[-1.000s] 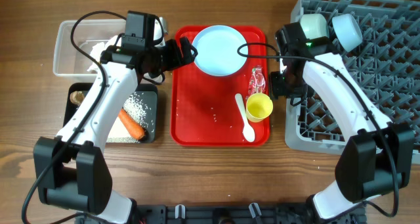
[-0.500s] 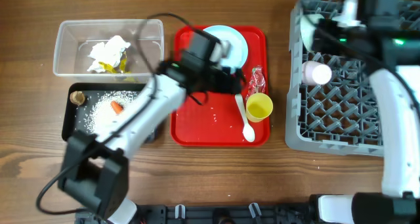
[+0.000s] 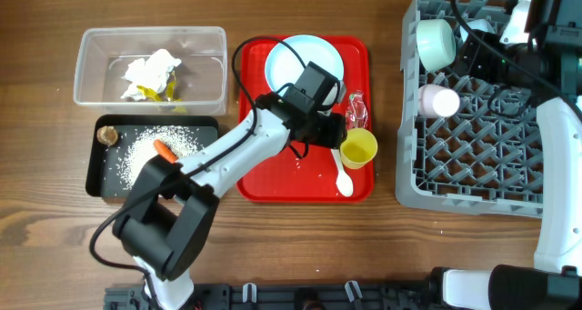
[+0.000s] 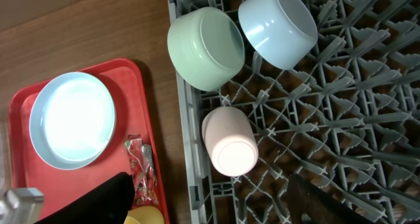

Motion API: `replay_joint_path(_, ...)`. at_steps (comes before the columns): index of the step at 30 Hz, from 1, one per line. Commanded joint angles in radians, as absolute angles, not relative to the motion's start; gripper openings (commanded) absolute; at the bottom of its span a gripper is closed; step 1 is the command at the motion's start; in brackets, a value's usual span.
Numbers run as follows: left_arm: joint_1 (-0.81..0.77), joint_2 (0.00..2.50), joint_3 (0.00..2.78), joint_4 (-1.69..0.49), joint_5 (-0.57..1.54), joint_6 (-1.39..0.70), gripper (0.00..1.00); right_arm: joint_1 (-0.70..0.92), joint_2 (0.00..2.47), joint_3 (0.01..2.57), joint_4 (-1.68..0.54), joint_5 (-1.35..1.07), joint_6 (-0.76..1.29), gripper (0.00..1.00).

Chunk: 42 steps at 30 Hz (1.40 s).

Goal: Sort waste into correct bins and load items into the dishwasher rack
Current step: 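Grasp the yellow cup with the left gripper and lift it, then hand the yellow cup from the left gripper to the right gripper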

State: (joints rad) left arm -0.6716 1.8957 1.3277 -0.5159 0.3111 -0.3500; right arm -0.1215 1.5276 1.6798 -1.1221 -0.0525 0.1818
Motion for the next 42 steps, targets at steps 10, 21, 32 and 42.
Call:
replay_joint_path(10, -0.663, 1.905, 1.330, -0.498, 0.311, -0.374, 0.04, -0.123, 1.530, 1.687, -1.125, -0.083, 0.168, 0.77)
replay_joint_path(21, -0.252, 1.755, 1.330, -0.375, 1.158, -0.404, 0.04, -0.121, 1.601, 1.628, -1.015, -0.843, -0.121, 0.78)
replay_joint_path(32, -0.201, 1.755, 1.330, -0.257, 1.392, -0.405, 0.04, 0.074, 1.659, 1.432, -0.604, -1.407, -0.154, 0.95)
replay_joint_path(42, -0.200, 1.755, 1.330, -0.057, 1.410, -0.536, 0.04, 0.155, 1.666, 1.431, -0.596, -1.331, -0.124, 0.90)
